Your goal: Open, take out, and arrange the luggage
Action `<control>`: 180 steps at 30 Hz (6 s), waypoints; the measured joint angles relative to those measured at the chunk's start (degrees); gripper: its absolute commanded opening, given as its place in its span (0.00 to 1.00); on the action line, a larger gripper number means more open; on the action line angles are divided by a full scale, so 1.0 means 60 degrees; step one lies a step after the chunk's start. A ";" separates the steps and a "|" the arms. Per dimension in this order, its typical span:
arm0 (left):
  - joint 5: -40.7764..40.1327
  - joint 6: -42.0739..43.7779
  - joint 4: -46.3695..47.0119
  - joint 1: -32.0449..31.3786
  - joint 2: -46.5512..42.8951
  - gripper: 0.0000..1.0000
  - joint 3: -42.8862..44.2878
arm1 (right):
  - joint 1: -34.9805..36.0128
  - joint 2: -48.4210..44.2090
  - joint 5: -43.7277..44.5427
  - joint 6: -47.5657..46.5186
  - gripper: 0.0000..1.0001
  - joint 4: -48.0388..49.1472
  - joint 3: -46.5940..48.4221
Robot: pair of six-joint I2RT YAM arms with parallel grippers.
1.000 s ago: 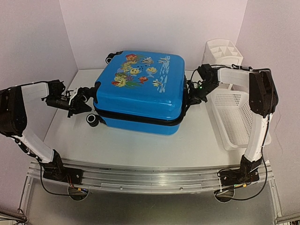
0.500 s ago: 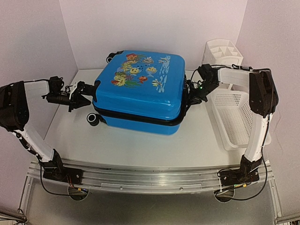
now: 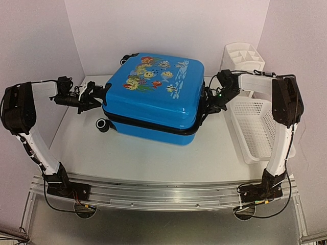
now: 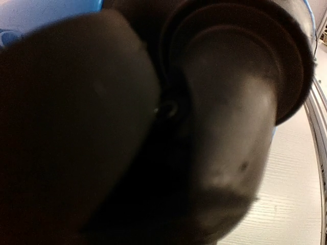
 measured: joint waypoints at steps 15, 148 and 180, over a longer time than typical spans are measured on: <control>-0.0551 0.2542 -0.2267 -0.0521 -0.0057 0.00 0.0952 | -0.0339 -0.2725 0.3097 -0.1239 0.71 -0.0773 0.0897; -0.2488 -0.5677 0.7407 -0.3564 -0.4104 0.00 -0.4665 | 0.4300 -0.3893 0.5882 0.6227 0.88 -0.0986 0.2273; -0.3951 -0.8224 0.7259 -0.6368 -0.6642 0.00 -0.6643 | 0.6839 0.2057 0.2182 -0.0784 0.84 -0.0764 0.8658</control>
